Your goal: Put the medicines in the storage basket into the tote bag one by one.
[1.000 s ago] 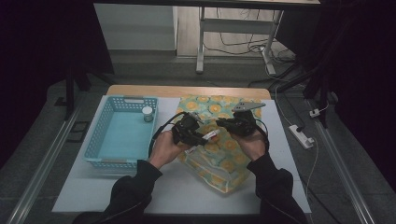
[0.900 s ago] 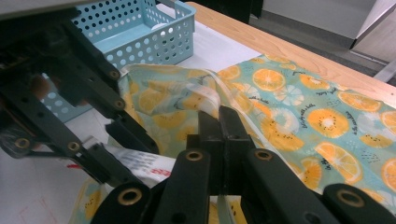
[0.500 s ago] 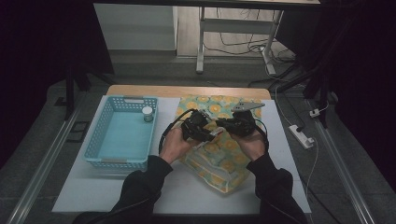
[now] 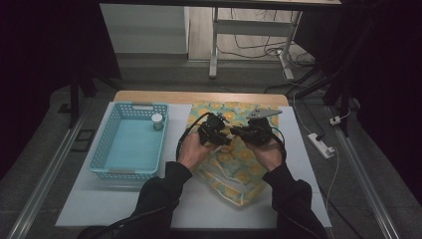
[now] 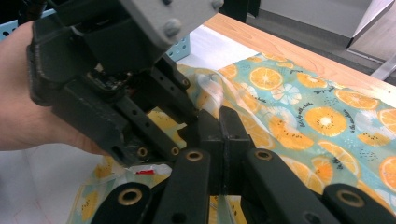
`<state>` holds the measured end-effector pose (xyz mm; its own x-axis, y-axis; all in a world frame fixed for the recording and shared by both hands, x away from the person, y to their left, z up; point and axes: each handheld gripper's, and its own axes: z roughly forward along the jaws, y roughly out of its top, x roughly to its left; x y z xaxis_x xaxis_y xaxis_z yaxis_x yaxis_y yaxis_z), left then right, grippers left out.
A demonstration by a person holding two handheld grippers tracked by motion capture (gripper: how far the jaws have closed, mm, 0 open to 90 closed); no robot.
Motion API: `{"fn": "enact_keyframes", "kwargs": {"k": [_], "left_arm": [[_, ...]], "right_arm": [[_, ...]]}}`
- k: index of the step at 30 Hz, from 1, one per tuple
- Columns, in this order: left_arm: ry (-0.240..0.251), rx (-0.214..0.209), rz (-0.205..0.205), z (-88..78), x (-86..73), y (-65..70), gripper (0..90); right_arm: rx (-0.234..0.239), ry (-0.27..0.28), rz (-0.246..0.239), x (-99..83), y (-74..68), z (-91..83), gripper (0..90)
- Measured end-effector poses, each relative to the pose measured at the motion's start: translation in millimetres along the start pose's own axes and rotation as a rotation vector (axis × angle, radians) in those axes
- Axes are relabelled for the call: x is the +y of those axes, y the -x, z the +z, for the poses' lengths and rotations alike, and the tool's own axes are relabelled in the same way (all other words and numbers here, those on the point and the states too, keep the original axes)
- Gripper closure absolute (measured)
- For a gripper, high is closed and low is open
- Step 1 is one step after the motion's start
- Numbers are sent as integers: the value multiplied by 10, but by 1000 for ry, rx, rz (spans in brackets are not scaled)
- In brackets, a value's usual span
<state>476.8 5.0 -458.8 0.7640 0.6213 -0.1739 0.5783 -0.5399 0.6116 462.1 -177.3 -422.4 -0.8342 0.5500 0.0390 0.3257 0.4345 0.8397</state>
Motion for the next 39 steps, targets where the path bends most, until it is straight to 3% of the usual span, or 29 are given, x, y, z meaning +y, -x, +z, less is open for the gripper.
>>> {"fn": "enact_keyframes", "kwargs": {"k": [5,12,23,32,34,39], "left_arm": [[-4,-20,27,1,56,89,721],[-12,24,30,44,99,39,720],[-26,130,-11,172,46,-153,719],[-28,185,-34,267,-6,-238,710],[-6,194,-38,265,-22,-245,645],[4,170,-39,196,-44,-240,517]], "right_arm": [[-4,10,5,5,14,-19,900],[-7,10,6,7,19,-24,900],[-18,-8,14,-27,39,27,900],[-19,-19,11,-41,25,64,900],[-19,-20,11,-43,27,65,900],[-18,-16,10,-42,29,61,900]]}}
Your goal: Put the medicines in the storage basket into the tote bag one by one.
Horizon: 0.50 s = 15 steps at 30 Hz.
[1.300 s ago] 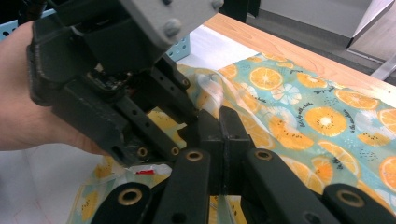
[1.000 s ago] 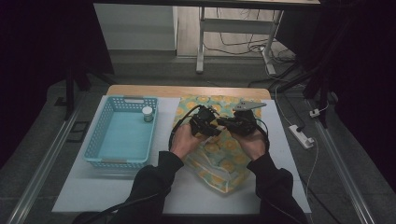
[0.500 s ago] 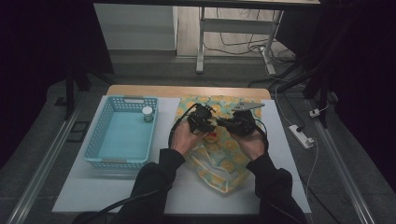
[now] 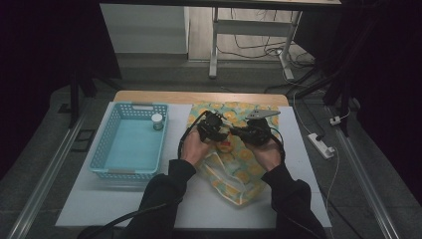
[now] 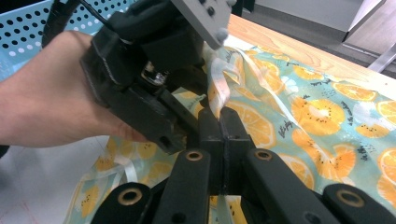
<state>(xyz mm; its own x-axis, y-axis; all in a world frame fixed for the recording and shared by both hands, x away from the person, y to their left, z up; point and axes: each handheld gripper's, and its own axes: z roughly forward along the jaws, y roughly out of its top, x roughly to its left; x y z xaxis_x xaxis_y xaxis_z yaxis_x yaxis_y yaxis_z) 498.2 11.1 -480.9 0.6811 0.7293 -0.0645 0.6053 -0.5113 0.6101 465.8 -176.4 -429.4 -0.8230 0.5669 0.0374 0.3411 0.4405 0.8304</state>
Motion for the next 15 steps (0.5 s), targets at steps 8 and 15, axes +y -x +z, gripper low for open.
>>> {"fn": "enact_keyframes", "kwargs": {"k": [8,15], "left_arm": [[3,-57,23,-129,-55,8,353],[15,-113,26,-254,-80,40,237]], "right_arm": [[4,-2,0,0,-2,4,900],[5,-2,0,-2,-2,7,900]]}}
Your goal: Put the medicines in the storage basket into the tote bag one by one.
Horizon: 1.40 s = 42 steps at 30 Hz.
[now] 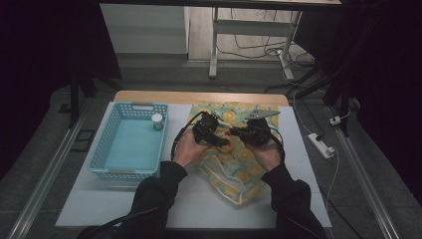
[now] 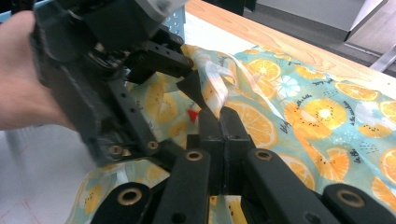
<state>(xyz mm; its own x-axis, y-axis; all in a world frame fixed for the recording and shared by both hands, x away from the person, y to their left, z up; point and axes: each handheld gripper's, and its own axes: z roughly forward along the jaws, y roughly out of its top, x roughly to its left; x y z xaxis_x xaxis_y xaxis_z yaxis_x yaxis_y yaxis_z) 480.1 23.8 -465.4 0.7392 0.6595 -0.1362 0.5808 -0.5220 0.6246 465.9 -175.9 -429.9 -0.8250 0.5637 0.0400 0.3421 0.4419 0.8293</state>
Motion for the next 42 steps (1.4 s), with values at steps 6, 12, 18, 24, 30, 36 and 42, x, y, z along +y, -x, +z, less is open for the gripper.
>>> {"fn": "enact_keyframes", "kwargs": {"k": [6,12,18,24,30,36,42], "left_arm": [[3,-42,10,-101,-19,41,169],[19,-116,25,-194,-45,82,48],[58,-173,35,-296,-76,103,3],[79,-181,59,-422,-101,108,2],[85,-151,64,-554,-150,25,3],[79,-111,45,-668,-238,-120,5],[80,-96,20,-758,-336,-293,4]], "right_arm": [[0,0,-1,1,6,-9,900],[1,-3,0,-1,5,-4,900],[0,-6,1,-7,6,9,900],[-3,-7,7,-18,25,12,900],[-3,-11,5,-21,21,21,900],[-2,-10,2,-20,17,21,900],[0,-12,-2,-17,7,26,900]]}}
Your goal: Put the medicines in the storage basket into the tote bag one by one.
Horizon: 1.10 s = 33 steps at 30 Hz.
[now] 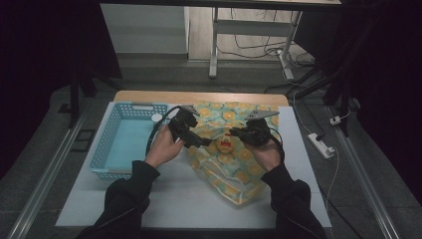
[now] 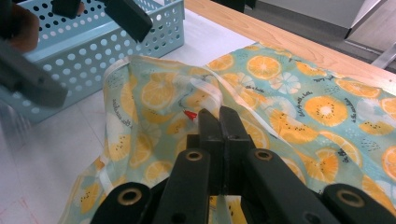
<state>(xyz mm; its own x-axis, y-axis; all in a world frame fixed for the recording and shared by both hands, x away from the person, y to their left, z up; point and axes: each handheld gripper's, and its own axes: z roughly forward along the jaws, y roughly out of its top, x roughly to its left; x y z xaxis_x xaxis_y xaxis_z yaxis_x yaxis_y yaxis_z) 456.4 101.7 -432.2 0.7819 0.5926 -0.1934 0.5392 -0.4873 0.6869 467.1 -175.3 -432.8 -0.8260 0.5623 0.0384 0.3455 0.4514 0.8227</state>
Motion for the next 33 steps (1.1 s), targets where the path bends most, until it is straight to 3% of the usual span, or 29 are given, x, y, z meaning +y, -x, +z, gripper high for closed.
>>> {"fn": "enact_keyframes", "kwargs": {"k": [4,13,25,33], "left_arm": [[-16,60,7,-90,-61,-99,3],[-17,167,-40,-333,-232,-369,3],[18,278,-158,-586,-454,-783,3],[-19,359,-219,-600,-549,-1032,3]], "right_arm": [[2,-1,2,-4,3,6,900],[3,-5,3,-7,5,10,900],[5,-9,4,-13,7,22,900],[5,-10,3,-13,10,19,900]]}}
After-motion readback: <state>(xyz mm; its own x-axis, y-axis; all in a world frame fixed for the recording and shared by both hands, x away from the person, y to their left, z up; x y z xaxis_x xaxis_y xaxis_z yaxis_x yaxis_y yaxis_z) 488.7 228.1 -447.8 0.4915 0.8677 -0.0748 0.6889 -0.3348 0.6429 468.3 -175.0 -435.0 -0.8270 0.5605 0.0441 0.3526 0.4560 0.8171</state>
